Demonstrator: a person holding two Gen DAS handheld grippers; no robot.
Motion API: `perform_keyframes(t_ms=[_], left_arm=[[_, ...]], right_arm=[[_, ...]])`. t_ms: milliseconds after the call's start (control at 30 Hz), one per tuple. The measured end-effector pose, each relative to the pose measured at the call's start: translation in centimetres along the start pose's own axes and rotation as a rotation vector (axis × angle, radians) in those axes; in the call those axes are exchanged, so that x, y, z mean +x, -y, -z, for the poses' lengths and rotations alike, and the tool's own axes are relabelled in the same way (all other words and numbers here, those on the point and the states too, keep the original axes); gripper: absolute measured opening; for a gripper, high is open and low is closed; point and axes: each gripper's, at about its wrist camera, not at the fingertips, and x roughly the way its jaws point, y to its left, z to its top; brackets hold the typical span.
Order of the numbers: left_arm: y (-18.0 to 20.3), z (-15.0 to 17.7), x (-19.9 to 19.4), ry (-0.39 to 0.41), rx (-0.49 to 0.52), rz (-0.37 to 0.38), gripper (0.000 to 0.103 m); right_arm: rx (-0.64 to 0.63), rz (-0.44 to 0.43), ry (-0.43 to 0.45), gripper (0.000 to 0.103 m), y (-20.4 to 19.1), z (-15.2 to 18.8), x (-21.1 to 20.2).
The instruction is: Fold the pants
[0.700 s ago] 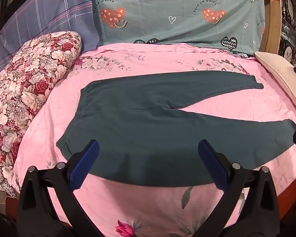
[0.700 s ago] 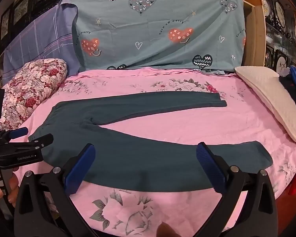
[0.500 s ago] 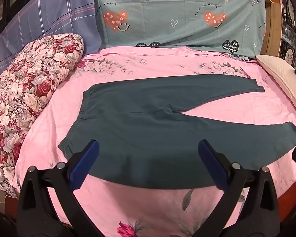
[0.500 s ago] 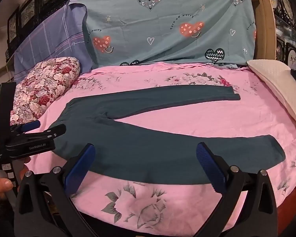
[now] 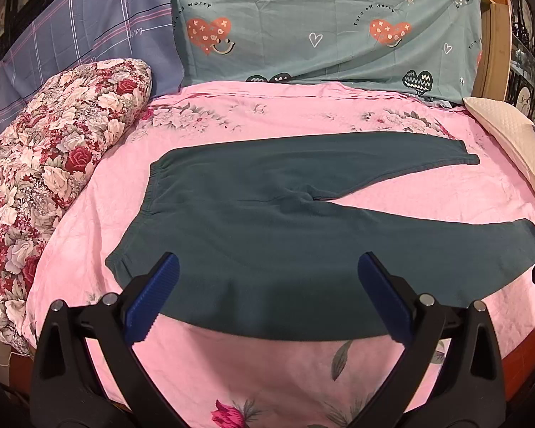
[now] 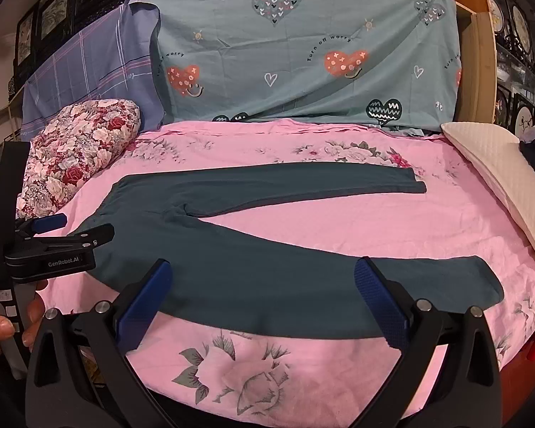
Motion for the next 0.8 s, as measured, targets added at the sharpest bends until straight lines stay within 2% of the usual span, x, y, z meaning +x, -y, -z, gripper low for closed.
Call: perform_keyframes(t_ms=[800], left_arm=[[-0.08,0.1,-0.02,0.002,-0.001,0.0,0.101]], right_arm=[[0.003,0.02,0.002,0.102,0.28,-0.24,-0.15]])
